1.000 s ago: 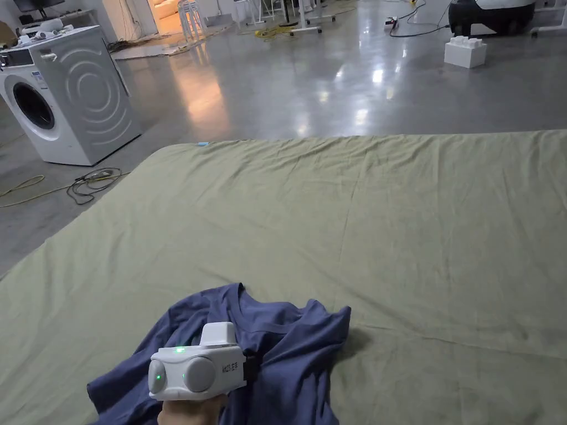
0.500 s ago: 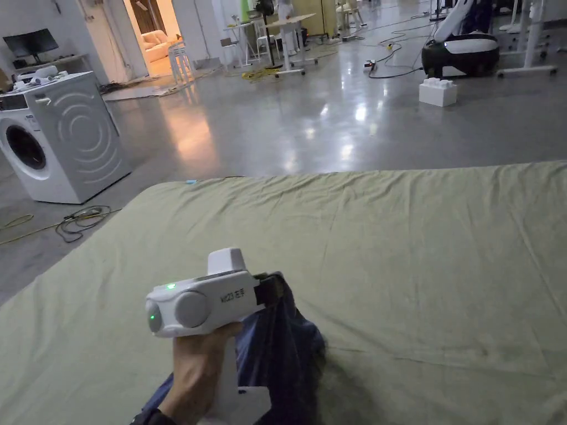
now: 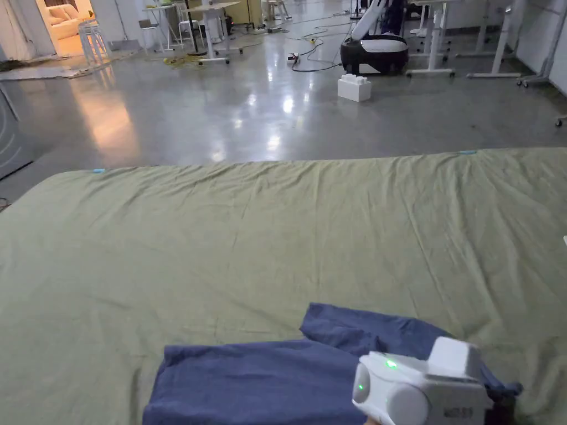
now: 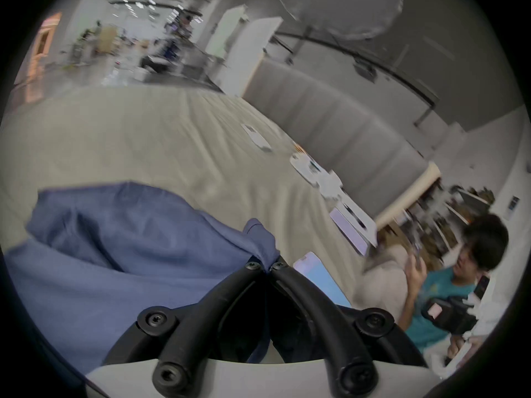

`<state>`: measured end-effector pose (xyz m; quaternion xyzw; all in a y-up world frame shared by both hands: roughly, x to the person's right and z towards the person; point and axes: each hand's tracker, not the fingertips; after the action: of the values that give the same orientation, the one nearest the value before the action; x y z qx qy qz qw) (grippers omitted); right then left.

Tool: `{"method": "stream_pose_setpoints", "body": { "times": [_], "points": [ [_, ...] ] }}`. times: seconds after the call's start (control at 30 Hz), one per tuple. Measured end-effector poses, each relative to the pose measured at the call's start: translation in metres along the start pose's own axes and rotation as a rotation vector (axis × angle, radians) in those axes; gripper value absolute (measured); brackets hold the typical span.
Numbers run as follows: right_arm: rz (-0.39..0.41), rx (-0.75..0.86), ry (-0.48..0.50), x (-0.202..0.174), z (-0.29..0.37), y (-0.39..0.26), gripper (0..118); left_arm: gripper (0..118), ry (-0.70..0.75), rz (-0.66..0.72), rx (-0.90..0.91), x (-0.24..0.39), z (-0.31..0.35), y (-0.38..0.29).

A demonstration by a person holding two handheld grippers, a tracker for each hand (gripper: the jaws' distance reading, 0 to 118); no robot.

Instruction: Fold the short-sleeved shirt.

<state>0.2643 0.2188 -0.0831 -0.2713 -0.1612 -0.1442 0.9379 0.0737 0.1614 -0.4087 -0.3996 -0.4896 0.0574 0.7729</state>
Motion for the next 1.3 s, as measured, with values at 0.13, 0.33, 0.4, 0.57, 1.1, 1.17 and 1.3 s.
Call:
{"method": "stream_pose_setpoints", "body": {
  "times": [0.13,0.33,0.4,0.57,1.1,1.17,1.3],
  "points": [
    [-0.041,-0.022,0.002,0.003,0.001,-0.01,0,1,-0.112,-0.047,-0.091,0.041,-0.034,-0.046],
    [0.001,-0.011,0.042,-0.015,0.001,-0.008,0,89,-0.051,-0.024,-0.088,0.036,-0.023,-0.064],
    [0.056,0.027,0.096,-0.029,-0.003,0.004,0,87,-0.014,-0.032,0.022,0.031,0.023,-0.052],
    [0.106,0.173,0.194,-0.069,-0.016,0.037,0,87,0.271,-0.137,0.312,0.039,0.192,-0.026],
    [0.257,0.383,0.353,-0.133,0.024,0.068,0,4,0.893,-0.18,0.758,0.093,0.407,-0.145],
    [0.27,0.386,0.357,-0.131,0.028,0.064,0,2,0.879,-0.167,0.75,0.1,0.407,-0.15],
    [0.273,0.394,0.355,-0.127,0.034,0.061,0,0,0.949,-0.185,0.716,0.111,0.399,-0.156]
  ]
}}
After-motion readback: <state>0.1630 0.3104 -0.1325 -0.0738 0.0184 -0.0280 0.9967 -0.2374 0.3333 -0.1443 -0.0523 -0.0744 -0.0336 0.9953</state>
